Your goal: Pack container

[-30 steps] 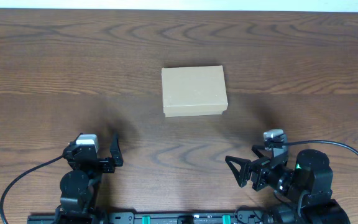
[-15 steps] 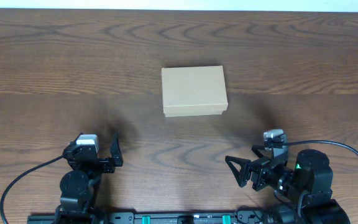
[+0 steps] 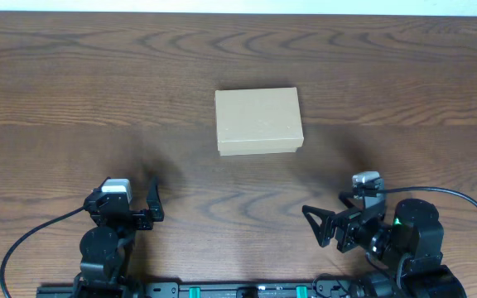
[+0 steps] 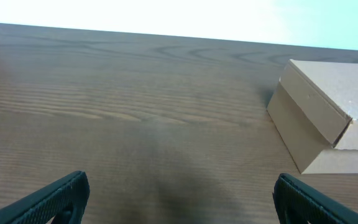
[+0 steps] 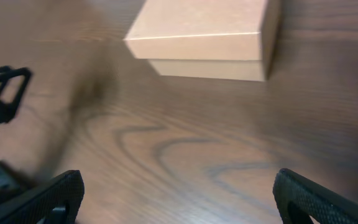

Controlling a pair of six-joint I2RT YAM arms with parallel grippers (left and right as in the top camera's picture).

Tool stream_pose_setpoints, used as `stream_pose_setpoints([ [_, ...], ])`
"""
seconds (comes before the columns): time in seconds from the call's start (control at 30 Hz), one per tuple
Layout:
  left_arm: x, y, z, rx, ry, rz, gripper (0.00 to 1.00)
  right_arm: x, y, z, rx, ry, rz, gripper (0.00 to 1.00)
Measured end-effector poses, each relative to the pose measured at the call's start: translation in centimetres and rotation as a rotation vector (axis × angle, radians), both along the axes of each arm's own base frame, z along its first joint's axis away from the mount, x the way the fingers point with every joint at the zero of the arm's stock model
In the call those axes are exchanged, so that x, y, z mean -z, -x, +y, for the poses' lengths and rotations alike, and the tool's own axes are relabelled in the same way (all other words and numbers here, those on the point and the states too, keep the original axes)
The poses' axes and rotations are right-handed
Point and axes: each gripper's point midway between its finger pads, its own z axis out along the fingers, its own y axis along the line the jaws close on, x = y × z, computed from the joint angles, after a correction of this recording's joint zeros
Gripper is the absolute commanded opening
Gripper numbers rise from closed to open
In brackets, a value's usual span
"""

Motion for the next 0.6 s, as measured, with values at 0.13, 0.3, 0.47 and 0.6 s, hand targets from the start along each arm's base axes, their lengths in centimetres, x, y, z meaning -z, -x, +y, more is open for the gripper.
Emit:
stream_pose_setpoints([
  [0.13, 0.0, 0.0, 0.0, 0.000, 0.000, 0.000, 0.95, 0.4, -0.3, -0.8, 0.036, 0.055, -0.029, 0.99],
  [0.3, 0.0, 0.0, 0.0, 0.000, 0.000, 0.000, 0.95, 2.6, 0.7, -0.5, 0.000, 0.112, -0.077, 0.99],
  [0.47, 0.0, 0.0, 0.0, 0.000, 0.000, -0.001, 0.95, 5.0, 0.9, 0.0, -0.034, 0.147, -0.135, 0.99],
  [0.6, 0.0, 0.0, 0.0, 0.000, 0.000, -0.001, 0.95, 6.9, 0.4, 0.3, -0.033, 0.149, -0.172, 0.99],
])
